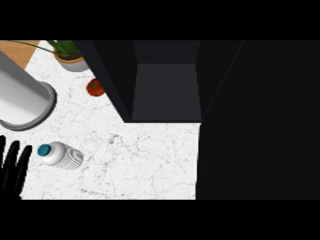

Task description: Pick up the bottled water, place it into the cabinet and close the cabinet

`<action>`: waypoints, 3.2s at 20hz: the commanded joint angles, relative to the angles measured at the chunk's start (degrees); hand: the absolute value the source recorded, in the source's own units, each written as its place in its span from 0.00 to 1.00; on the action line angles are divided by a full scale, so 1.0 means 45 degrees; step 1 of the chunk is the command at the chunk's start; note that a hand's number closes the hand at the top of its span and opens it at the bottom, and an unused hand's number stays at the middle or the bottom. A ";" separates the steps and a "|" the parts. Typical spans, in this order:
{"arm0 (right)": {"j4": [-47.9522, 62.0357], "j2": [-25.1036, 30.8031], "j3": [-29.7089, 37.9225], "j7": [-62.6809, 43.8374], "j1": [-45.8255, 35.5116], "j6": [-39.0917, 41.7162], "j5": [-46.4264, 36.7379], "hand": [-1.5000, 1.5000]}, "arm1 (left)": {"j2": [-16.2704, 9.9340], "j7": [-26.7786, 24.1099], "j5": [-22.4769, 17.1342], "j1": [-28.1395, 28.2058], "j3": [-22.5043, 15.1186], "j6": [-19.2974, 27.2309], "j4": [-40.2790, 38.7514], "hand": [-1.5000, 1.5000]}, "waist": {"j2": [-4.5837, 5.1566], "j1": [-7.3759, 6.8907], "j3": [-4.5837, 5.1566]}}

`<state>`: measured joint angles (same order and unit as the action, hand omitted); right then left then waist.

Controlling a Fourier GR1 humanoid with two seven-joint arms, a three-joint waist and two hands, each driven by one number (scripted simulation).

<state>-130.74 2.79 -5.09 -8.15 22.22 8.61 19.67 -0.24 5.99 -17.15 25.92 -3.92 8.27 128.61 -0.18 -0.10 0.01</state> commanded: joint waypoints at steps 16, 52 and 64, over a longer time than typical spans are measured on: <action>-0.0158 -0.0185 0.0342 0.0865 0.1202 0.1058 0.0316 0.00 | -0.0310 -0.2043 -0.1718 0.2492 0.1904 -0.2206 -0.0155 0.00 | 0.0017 -0.0040 -0.0001; 0.0111 -0.0065 -0.0861 0.2926 0.3287 0.2133 -0.0542 0.00 | -0.2046 -0.6471 -0.1201 -0.4720 0.5531 -0.5121 -1.5190 0.00 | 0.0037 0.0126 0.0006; 0.1156 0.0015 -0.0479 0.4211 0.3449 0.2905 -0.0620 0.00 | -0.2385 -0.9604 -0.0507 -0.6890 0.5644 -0.6358 -2.0534 0.00 | 0.0044 0.0175 0.0011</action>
<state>-127.77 2.48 -8.49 8.07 37.29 19.90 16.12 -11.18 -30.87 -21.77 -1.77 21.99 -19.20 44.24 0.00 0.51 0.05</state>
